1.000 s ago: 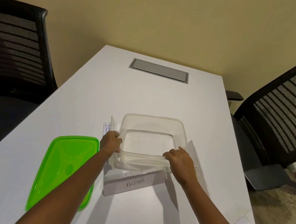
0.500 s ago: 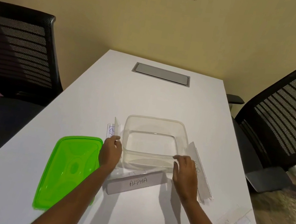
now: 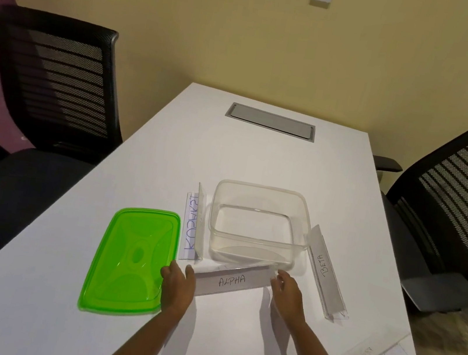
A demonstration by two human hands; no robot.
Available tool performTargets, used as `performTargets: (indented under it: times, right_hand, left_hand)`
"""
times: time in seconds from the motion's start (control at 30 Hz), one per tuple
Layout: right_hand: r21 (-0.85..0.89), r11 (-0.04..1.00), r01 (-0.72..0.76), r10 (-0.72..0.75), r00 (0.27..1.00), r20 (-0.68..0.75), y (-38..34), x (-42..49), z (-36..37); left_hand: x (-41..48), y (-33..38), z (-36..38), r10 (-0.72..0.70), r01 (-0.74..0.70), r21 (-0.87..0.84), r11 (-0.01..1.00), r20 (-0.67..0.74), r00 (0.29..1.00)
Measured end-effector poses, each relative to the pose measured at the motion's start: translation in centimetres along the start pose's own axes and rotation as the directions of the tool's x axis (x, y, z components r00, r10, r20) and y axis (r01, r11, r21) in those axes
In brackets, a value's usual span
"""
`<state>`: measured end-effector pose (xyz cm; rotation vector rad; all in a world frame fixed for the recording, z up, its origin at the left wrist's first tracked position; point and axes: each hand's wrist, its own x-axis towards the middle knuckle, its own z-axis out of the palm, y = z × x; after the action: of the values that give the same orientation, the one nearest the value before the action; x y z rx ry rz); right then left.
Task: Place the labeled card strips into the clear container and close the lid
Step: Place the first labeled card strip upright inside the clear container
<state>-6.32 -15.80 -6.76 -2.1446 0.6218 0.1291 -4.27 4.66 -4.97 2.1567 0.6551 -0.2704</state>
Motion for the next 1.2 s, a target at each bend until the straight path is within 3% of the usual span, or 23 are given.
performTargets:
  times: [0.1, 0.2, 0.5, 0.87, 1.03, 1.2]
  right_hand:
    - [0.032, 0.999, -0.031, 0.03, 0.999, 0.031, -0.7, 0.1, -0.2]
    - [0.069, 0.997, -0.033, 0.031, 0.999, 0.021, -1.1, -0.1, -0.7]
    - [0.109, 0.991, 0.077, -0.07, 0.995, -0.065, -2.6, -1.1, -3.8]
    - [0.235, 0.954, 0.184, -0.141, 0.972, -0.187, -7.8, -1.4, -8.8]
    - [0.226, 0.949, 0.219, -0.183, 0.968, -0.173, -9.8, -0.5, -10.5]
    - [0.09, 0.946, 0.311, -0.29, 0.937, -0.193, -11.3, 0.6, -11.5]
  left_hand:
    - [0.1, 0.1, -0.1, -0.033, 0.033, 0.002, 0.999, 0.117, 0.993]
    - [0.1, 0.2, -0.6, -0.031, 0.032, -0.005, 0.999, 0.135, 0.99]
    - [-0.7, 2.0, -2.9, 0.121, -0.123, -0.076, 0.989, -0.033, 0.992]
    - [-0.5, 7.2, -5.6, 0.405, -0.435, -0.134, 0.89, -0.204, 0.891]
    - [0.7, 9.3, -5.8, 0.412, -0.423, -0.168, 0.891, -0.096, 0.906]
    - [2.0, 11.1, -5.6, 0.41, -0.409, -0.044, 0.912, 0.03, 0.912]
